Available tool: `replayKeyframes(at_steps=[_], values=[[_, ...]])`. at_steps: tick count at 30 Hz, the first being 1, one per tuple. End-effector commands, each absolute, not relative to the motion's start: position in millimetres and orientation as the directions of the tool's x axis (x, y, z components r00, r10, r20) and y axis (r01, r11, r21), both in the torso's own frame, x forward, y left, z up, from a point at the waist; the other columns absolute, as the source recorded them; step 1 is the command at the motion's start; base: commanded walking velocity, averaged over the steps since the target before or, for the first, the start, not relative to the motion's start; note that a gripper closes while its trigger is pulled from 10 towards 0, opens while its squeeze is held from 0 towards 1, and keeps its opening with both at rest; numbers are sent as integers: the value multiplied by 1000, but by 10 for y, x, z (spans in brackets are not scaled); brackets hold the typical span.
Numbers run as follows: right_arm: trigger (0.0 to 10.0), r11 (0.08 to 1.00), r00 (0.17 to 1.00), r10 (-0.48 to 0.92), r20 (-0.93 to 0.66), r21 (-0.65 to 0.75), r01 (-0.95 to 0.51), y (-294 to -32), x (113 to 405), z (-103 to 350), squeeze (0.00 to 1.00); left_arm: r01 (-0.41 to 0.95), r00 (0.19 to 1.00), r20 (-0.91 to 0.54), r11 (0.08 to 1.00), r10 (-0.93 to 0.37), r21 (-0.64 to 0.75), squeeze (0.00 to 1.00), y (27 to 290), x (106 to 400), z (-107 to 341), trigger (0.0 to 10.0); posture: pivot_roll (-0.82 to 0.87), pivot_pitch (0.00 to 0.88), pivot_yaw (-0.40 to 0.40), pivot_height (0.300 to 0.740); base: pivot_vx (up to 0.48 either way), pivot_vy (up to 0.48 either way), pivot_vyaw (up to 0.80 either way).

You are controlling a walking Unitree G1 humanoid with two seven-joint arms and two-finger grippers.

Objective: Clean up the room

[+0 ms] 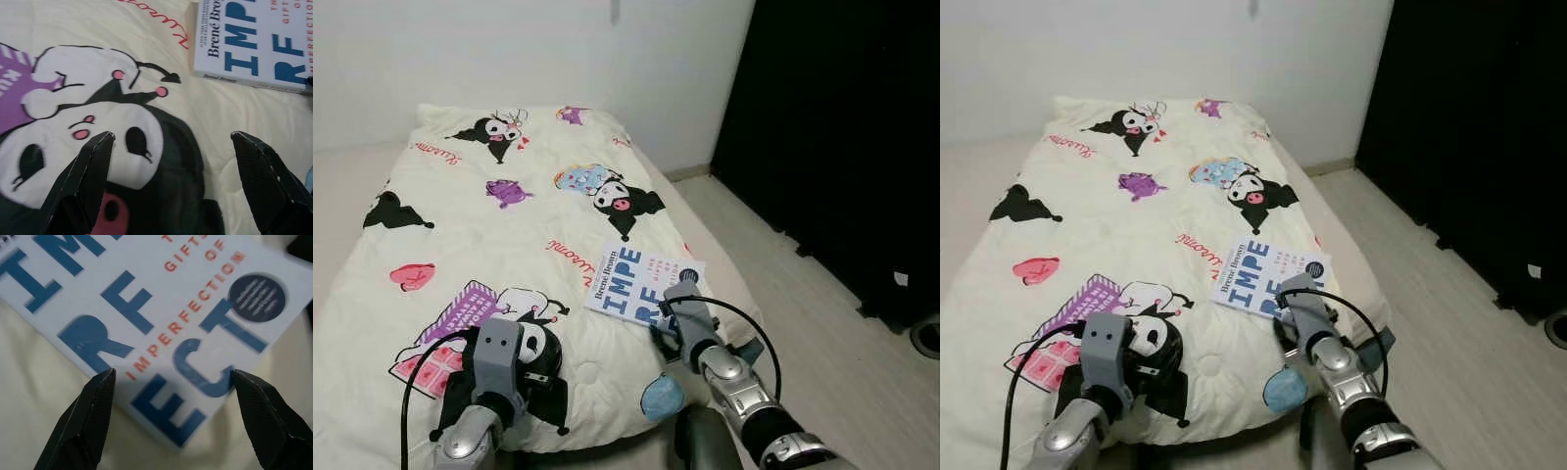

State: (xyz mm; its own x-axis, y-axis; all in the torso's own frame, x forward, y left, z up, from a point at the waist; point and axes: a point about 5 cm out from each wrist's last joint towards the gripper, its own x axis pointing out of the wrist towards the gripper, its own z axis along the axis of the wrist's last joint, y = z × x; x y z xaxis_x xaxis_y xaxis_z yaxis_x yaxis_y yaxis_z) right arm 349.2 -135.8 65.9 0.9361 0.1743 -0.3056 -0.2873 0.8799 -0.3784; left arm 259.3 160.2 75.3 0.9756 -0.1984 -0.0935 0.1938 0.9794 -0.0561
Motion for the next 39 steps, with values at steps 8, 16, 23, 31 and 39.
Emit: replayKeyframes(at_steps=[8,16,23,31,39], values=[[10000,758,951,120,-285,-592,-273,-1406,3544,708,0,183,972,-122,973,-201,-141,0,1541,2545,725,10000,26,239,-62,524,0,0,0],[10000,788,885,318,-339,-425,-446,-1183,3548,721,0,166,976,-114,971,-188,-174,0,1578,2555,782,10000,28,257,-76,524,0,0,0],[10000,738,848,386,-363,-430,-520,-1062,3520,702,0,306,941,-77,925,-331,-226,0,1428,2486,845,10000,22,254,-82,524,0,0,0],[10000,649,864,303,-403,-576,-497,-1145,3519,640,0,612,791,54,782,-610,-122,0,991,2311,1090,10000,25,269,-97,524,0,0,0],[10000,609,856,281,-435,-609,-509,-1215,3501,593,0,528,843,131,849,-522,-12,0,966,2454,1246,10000,40,302,-109,524,0,0,0]])
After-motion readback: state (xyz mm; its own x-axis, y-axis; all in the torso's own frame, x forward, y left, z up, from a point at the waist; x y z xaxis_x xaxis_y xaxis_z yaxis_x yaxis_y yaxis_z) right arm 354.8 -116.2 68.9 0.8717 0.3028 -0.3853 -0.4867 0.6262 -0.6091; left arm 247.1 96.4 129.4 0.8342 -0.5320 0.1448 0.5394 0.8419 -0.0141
